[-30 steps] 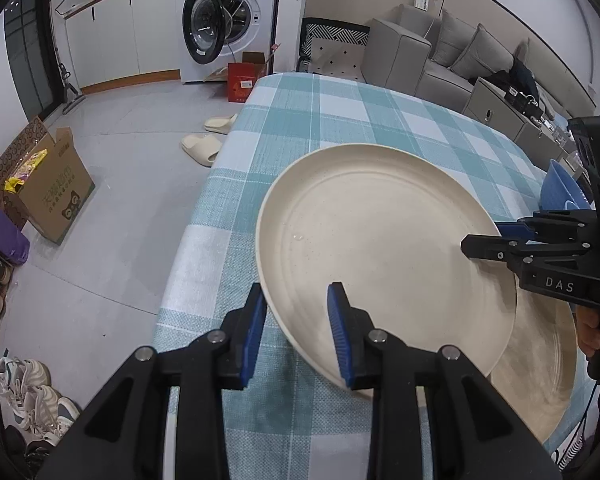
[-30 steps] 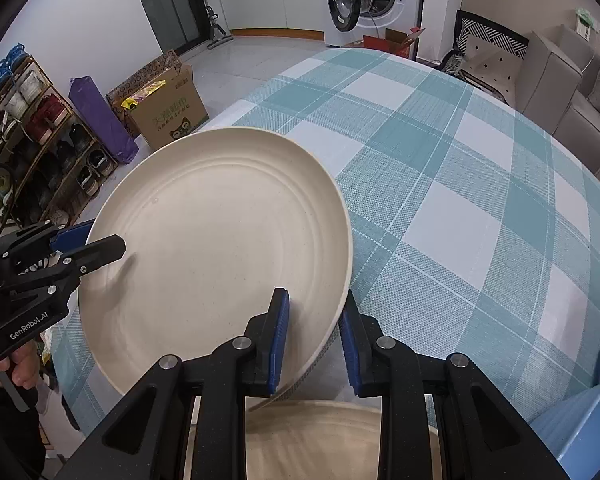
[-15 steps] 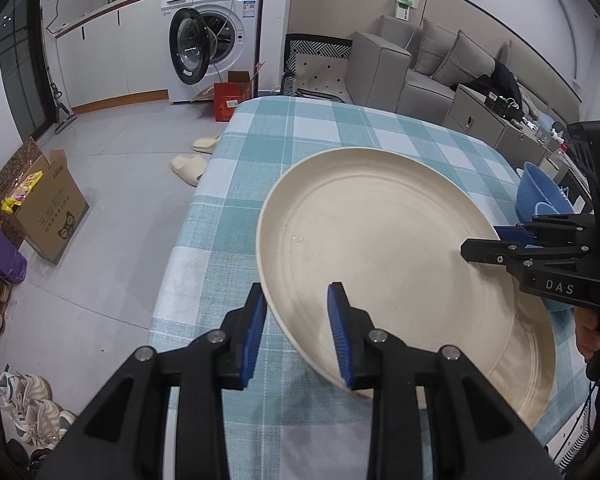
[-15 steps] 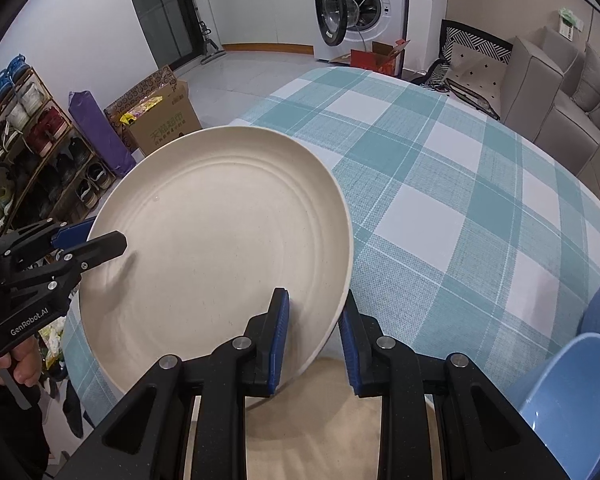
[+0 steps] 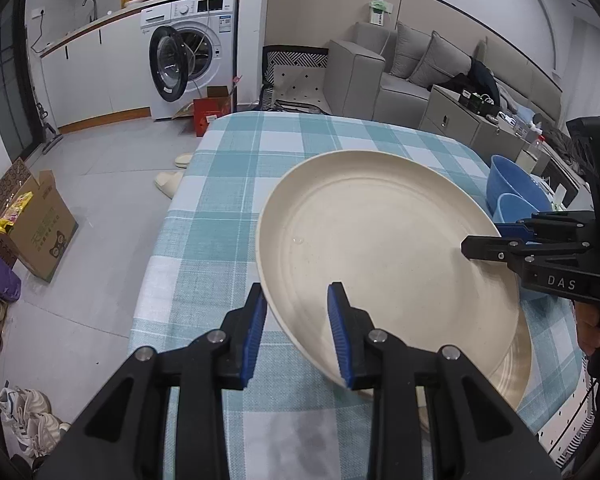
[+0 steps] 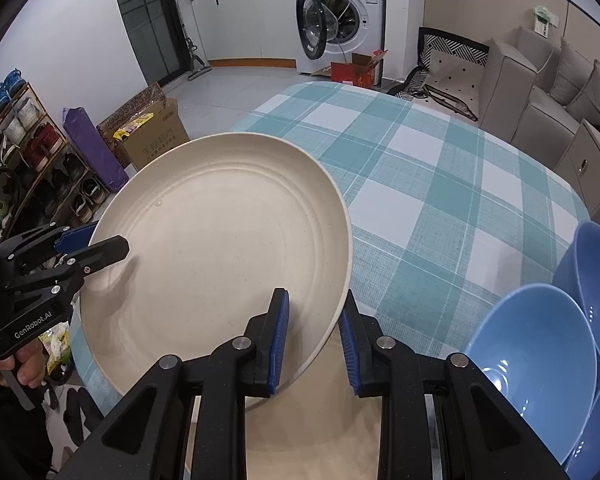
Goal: Organize plates and bowls
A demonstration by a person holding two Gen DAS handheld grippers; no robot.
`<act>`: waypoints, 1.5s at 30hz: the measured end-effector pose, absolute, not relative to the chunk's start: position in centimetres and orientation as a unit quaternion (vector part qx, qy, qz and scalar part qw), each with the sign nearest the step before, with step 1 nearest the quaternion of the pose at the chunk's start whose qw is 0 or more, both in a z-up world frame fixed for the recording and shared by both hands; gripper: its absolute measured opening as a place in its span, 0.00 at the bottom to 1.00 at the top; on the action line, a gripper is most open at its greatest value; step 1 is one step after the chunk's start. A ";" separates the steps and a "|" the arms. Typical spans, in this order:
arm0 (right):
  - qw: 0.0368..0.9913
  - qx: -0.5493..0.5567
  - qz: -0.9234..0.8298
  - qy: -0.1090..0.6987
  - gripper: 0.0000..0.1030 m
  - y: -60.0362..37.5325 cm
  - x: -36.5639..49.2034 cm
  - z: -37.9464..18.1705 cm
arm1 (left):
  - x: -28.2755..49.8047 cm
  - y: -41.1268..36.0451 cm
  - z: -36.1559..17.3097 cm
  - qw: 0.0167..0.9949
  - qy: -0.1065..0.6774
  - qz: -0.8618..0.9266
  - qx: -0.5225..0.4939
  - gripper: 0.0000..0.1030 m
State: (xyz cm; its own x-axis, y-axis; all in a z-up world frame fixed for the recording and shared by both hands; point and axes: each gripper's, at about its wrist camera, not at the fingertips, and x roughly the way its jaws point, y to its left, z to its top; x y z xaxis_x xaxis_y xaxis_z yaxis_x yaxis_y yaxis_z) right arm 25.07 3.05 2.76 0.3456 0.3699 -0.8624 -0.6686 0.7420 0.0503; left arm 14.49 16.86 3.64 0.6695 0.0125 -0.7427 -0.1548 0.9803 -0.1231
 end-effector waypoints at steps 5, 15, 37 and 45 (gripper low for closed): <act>0.808 -0.157 0.311 0.474 0.24 1.6 24.1 3.3 | 14.1 15.7 3.8 0.910 0.406 0.034 -0.083 0.29; 0.813 -0.154 0.298 0.475 0.25 -0.9 22.1 3.5 | 13.0 13.4 3.6 0.910 0.407 0.023 -0.071 0.29; 0.816 -0.156 0.270 0.486 0.25 -5.6 16.5 1.8 | 10.3 9.5 1.9 0.908 0.417 -0.005 -0.044 0.29; 0.816 -0.156 0.264 0.491 0.25 -6.4 15.7 1.3 | 10.0 8.7 1.1 0.904 0.426 -0.009 -0.041 0.29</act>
State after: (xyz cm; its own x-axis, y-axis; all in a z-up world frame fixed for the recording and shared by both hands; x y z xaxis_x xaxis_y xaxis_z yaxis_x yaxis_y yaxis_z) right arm 15.74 -6.42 1.34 0.3792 0.2766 -0.8830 -0.5836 0.8120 0.0037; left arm 10.00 8.73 1.05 0.6373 -0.0523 -0.7688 -0.0180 0.9964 -0.0827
